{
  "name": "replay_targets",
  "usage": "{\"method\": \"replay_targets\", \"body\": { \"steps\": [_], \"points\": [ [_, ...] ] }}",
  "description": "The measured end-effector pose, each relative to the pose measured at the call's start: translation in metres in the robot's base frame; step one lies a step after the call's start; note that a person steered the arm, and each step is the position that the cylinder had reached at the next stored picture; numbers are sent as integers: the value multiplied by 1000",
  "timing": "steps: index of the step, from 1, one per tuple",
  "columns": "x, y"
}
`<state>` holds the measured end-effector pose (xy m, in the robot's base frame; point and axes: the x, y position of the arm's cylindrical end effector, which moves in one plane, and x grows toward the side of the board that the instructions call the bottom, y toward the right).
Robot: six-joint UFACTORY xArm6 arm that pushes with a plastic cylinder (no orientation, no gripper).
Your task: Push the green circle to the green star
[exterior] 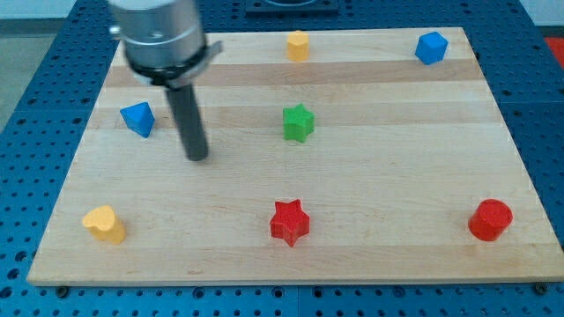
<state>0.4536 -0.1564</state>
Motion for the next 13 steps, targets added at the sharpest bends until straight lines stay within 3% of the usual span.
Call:
{"method": "replay_targets", "body": {
  "steps": [1, 2, 5, 7, 10, 13],
  "points": [
    [-1, -62],
    [-34, -95],
    [-195, -113],
    [-263, -122],
    [-226, -68],
    [-231, -5]
  ]
}}
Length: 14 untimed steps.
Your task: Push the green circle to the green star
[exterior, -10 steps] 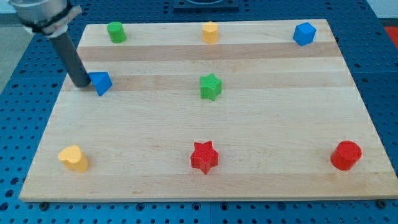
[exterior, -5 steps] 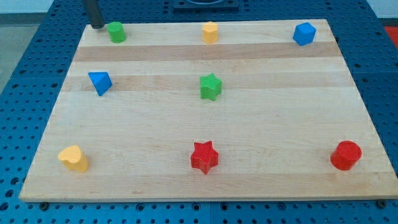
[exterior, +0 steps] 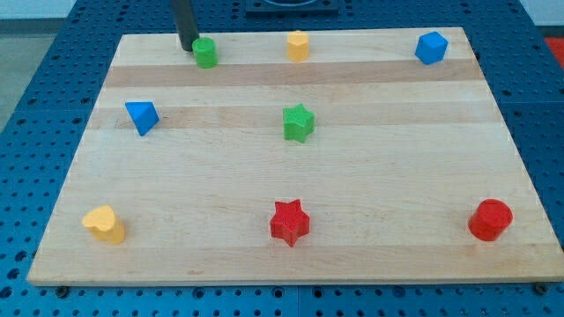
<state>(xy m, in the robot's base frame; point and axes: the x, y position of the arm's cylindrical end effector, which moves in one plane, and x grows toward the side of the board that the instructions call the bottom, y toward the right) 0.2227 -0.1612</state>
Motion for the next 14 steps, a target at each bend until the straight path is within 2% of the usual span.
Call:
{"method": "replay_targets", "body": {
  "steps": [6, 10, 11, 12, 13, 14],
  "points": [
    [130, 129],
    [127, 130],
    [102, 130],
    [95, 109],
    [131, 82],
    [147, 68]
  ]
}}
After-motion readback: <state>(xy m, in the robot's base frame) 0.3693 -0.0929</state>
